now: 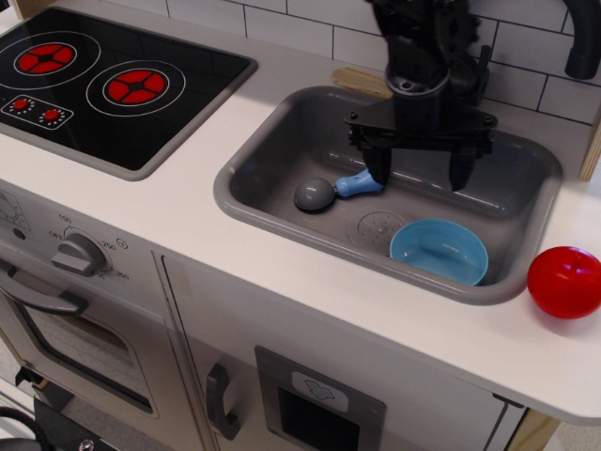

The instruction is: Put spoon in bowl sink

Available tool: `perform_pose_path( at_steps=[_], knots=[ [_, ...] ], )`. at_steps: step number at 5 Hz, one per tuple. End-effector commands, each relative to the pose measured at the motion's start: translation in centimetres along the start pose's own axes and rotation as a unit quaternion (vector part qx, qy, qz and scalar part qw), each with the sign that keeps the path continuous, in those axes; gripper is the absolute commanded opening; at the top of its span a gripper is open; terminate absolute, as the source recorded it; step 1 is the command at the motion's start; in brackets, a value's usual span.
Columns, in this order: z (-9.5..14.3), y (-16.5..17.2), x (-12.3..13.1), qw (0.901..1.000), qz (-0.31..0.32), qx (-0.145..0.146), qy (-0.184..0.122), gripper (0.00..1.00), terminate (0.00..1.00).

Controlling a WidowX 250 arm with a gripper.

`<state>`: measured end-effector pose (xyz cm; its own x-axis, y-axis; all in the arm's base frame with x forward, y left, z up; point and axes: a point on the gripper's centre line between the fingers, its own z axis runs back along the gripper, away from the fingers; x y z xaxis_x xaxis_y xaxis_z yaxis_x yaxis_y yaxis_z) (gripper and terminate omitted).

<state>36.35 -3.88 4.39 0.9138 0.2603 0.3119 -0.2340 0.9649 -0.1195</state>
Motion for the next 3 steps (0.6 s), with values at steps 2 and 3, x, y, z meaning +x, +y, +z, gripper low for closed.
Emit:
perform_pose_path(
  at_steps=[2,3],
  knots=[
    [-0.1,3.2,4.4,0.9827,-0.181,-0.024,0.03,1.0,0.0],
    [-1.1,3.1,5.3,0.9797,-0.199,-0.022,0.013,1.0,0.0]
  ],
)
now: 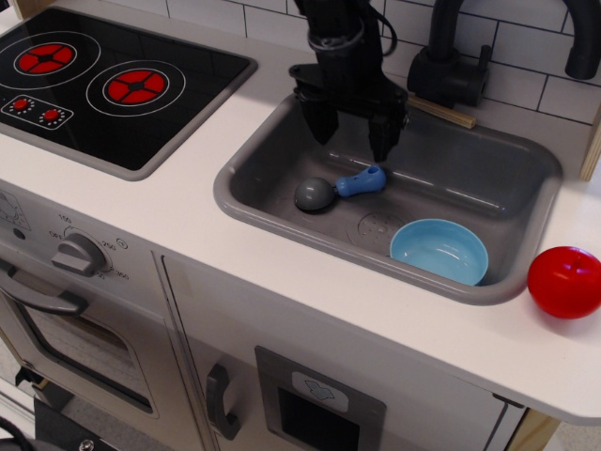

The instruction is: Put spoon in bowl sink

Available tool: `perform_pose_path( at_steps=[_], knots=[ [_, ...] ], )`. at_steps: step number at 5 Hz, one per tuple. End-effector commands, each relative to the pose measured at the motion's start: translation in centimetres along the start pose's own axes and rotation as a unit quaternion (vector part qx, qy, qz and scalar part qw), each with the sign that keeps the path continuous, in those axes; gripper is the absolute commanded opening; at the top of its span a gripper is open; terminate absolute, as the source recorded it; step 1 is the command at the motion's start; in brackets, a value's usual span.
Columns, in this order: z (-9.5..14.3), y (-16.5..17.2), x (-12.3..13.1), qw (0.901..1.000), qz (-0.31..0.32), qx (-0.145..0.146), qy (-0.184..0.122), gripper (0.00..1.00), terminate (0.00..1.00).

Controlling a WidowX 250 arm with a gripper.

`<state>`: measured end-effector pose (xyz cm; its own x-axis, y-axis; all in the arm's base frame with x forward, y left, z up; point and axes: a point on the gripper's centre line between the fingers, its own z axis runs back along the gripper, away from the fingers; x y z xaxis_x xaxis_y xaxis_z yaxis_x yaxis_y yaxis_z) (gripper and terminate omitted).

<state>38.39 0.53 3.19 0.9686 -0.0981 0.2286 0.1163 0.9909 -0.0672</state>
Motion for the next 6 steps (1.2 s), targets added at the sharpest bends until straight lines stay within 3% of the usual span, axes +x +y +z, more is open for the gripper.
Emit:
perform_pose_path(
  at_steps=[1,2,6],
  knots=[
    [0.3,0.3,3.2,0.9971,-0.049,0.011,-0.057,1.0,0.0],
    [-0.4,0.6,3.3,0.9962,-0.059,0.017,-0.062,1.0,0.0],
    [-4.7,2.3,1.1,0.9961,-0.076,0.044,-0.014,1.0,0.0]
  ],
)
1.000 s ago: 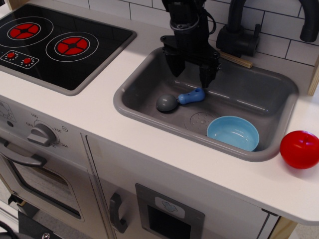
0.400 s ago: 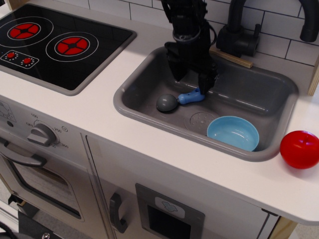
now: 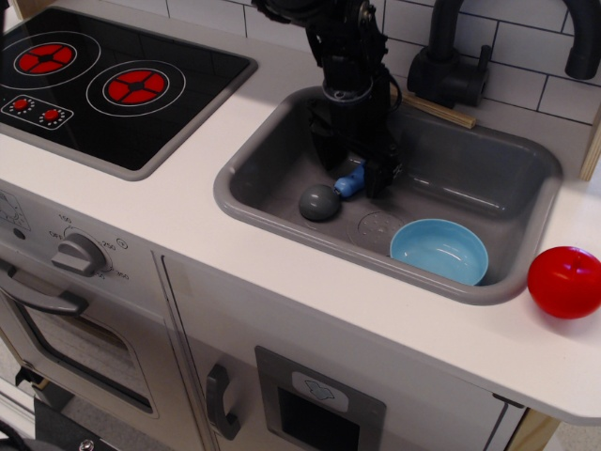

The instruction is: Put spoon in bowl sink

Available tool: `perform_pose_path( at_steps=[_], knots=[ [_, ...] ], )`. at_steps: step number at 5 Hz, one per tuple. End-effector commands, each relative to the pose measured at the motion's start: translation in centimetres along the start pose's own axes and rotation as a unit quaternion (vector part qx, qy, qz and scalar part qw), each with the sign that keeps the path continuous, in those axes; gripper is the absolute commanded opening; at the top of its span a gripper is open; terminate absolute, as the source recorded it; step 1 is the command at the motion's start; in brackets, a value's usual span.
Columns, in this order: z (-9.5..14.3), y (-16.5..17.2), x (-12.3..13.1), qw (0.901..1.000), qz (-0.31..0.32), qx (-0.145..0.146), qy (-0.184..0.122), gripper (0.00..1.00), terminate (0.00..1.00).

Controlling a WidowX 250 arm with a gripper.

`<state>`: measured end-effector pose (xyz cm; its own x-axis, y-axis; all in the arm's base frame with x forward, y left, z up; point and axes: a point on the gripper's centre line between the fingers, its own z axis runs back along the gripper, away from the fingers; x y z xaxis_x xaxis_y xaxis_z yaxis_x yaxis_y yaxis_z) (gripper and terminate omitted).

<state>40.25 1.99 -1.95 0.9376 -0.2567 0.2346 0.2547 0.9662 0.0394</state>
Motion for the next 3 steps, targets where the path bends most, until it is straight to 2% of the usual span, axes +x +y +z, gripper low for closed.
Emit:
perform_pose_path(
  at_steps=[1,2,3],
  knots=[
    [0.7,0.3,-0.2,0.9998,0.013,-0.002,-0.013,0.0,0.0],
    [1.7,0.2,-0.1,0.9991,0.035,-0.002,-0.023,0.0,0.0],
    [3.5,0.0,0.3,0.9962,0.074,0.02,-0.04,0.0,0.0]
  ],
)
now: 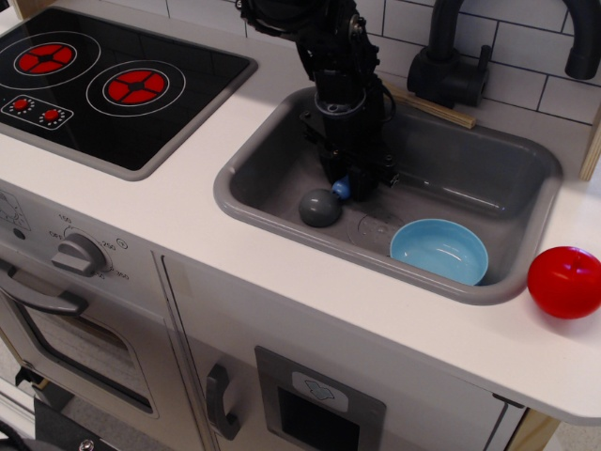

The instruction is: Put spoon in bowl sink

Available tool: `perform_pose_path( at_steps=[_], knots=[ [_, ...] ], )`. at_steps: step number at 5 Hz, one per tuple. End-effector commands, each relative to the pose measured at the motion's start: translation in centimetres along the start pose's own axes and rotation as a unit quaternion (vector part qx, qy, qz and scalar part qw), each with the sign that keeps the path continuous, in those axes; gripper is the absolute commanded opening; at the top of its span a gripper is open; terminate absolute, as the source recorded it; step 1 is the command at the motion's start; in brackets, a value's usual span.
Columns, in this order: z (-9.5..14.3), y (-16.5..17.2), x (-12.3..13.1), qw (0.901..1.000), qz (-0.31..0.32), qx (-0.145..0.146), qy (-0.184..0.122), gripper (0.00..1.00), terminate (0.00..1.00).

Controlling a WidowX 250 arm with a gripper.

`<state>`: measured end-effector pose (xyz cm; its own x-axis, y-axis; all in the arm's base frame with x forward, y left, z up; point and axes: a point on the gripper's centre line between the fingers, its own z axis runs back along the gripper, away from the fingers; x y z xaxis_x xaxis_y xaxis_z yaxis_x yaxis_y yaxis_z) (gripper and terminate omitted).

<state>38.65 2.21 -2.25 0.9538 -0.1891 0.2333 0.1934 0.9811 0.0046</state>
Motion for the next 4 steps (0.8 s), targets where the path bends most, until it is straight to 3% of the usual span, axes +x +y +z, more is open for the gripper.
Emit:
perform_pose_path(
  at_steps=[1,2,3,4],
  knots=[
    [6.1,-0.9,2.5,0.9954,0.072,0.022,-0.059,0.0,0.0],
    [8.5,-2.6,3.0,0.9904,0.106,0.01,-0.088,0.0,0.0],
    [10.2,-5.0,4.0,0.9859,0.144,-0.009,-0.084,0.0,0.0],
    [9.7,-7.9,4.3,0.9808,0.176,-0.007,-0.083,0.0,0.0]
  ],
)
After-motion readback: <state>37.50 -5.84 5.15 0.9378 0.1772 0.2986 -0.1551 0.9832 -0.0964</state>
